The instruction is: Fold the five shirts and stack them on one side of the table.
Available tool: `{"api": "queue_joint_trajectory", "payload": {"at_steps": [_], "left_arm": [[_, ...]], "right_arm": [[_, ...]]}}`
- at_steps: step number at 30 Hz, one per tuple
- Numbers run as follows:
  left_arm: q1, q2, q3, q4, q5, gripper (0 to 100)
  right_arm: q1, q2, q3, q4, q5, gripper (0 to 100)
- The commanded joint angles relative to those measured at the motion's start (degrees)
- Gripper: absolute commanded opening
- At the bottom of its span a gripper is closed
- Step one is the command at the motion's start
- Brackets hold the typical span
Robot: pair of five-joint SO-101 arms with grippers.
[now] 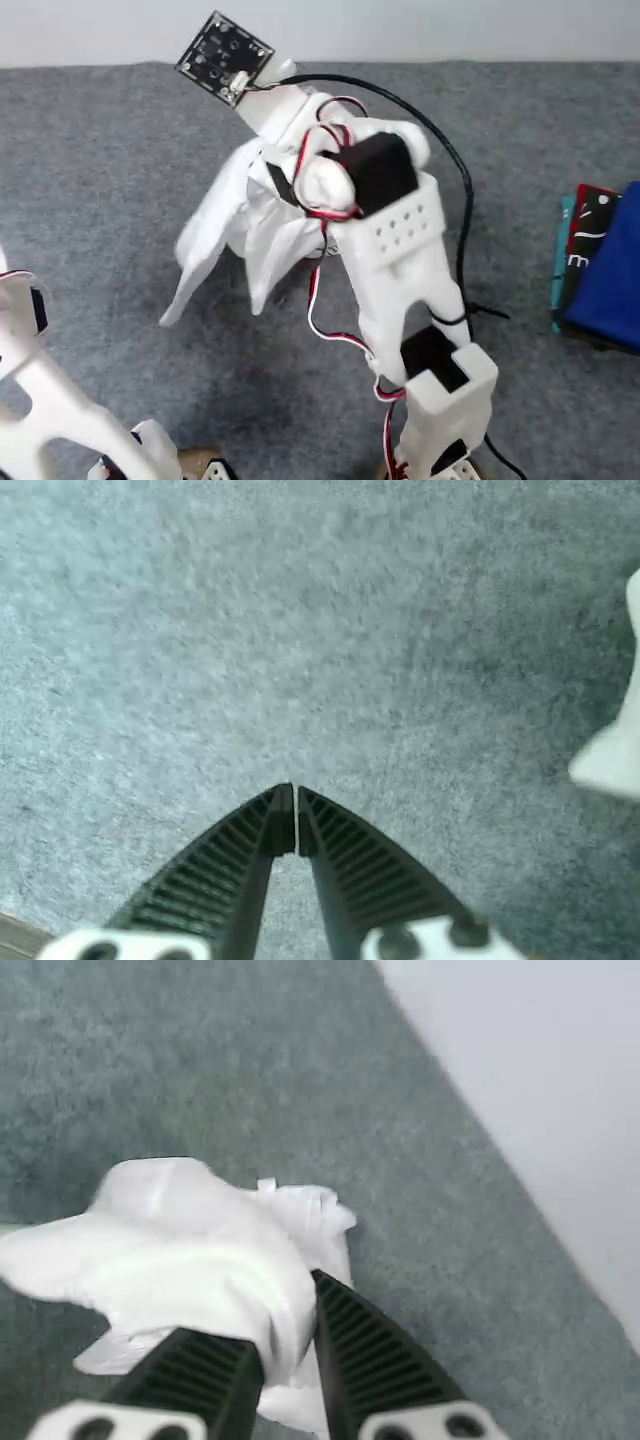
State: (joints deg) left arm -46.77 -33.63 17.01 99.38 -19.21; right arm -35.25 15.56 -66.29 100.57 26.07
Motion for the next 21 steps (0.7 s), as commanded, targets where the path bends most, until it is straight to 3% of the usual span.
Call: {"api": "queue_joint_trajectory", "payload": {"at_steps": [1, 8, 13, 16, 21], "left_arm": [[0.00, -1.76, 0.66, 0.18, 0.44, 1], [2.73, -11.52, 2.07, 0.18, -0.09, 1], [9.76, -20.84, 7.60, 0.53, -1.23, 1], [10.46, -26.11, 10.68, 0.53, -1.41, 1], [10.46, -32.26, 13.58, 0.62, -1.41, 2]], "right_arm": [[-0.22, -5.23, -3.25, 2.15, 0.44, 0.9], [2.68, -8.13, -1.58, 2.33, 0.35, 0.9], [13.49, -6.99, 10.02, 2.15, 0.35, 0.9], [20.62, -5.41, 15.30, 2.07, 0.62, 0.9], [33.10, 0.40, 19.78, -1.45, 8.18, 0.9]]}}
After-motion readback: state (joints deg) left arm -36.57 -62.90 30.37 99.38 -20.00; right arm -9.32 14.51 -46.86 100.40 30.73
